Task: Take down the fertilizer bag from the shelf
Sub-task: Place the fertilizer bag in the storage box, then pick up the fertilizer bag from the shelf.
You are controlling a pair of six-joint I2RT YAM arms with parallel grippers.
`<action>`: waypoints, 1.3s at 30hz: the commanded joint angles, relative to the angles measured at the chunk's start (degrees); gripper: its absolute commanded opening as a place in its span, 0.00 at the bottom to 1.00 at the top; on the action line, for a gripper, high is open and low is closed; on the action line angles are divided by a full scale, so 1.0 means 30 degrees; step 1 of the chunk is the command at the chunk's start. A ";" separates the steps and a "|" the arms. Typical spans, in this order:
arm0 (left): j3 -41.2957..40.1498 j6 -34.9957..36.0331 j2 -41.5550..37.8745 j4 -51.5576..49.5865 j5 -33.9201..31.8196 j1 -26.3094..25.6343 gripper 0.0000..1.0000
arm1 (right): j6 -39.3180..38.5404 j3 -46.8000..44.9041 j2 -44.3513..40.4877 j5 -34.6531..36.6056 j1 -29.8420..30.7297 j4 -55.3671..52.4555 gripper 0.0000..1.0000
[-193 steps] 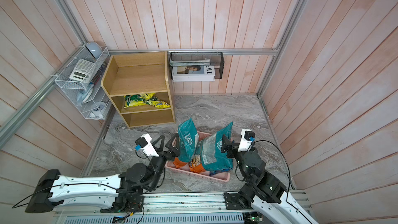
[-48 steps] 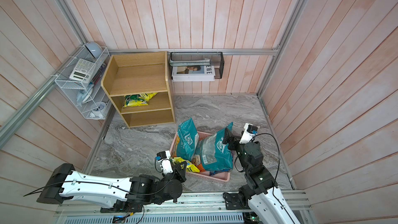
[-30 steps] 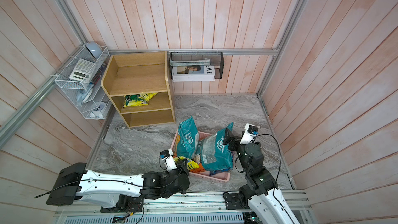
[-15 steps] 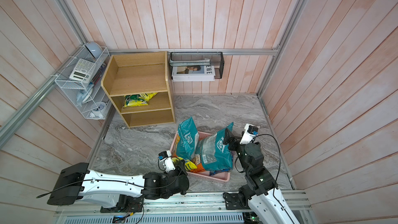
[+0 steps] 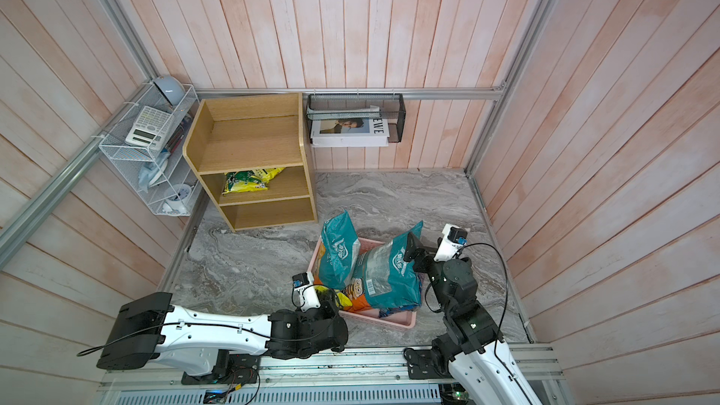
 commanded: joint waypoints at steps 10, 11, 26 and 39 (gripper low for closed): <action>-0.0250 0.8053 -0.8099 0.1974 -0.3981 0.0363 1.00 | 0.0002 -0.0146 -0.0325 -0.0151 -0.0041 -0.0583 0.98; -0.0419 0.8758 -0.8915 0.2258 -0.4201 0.0600 1.00 | -0.0001 -0.0146 -0.0368 -0.0139 -0.0031 -0.0589 0.98; -0.3128 0.9305 -0.8464 0.7468 1.3660 1.9812 0.77 | -0.0086 -0.0410 -0.0951 -0.0221 -0.0047 -0.0433 0.98; -0.0266 0.9686 -0.4260 1.0219 1.5553 2.2944 0.53 | -0.0207 -0.0889 -0.1344 -0.0598 -0.0041 0.0229 0.98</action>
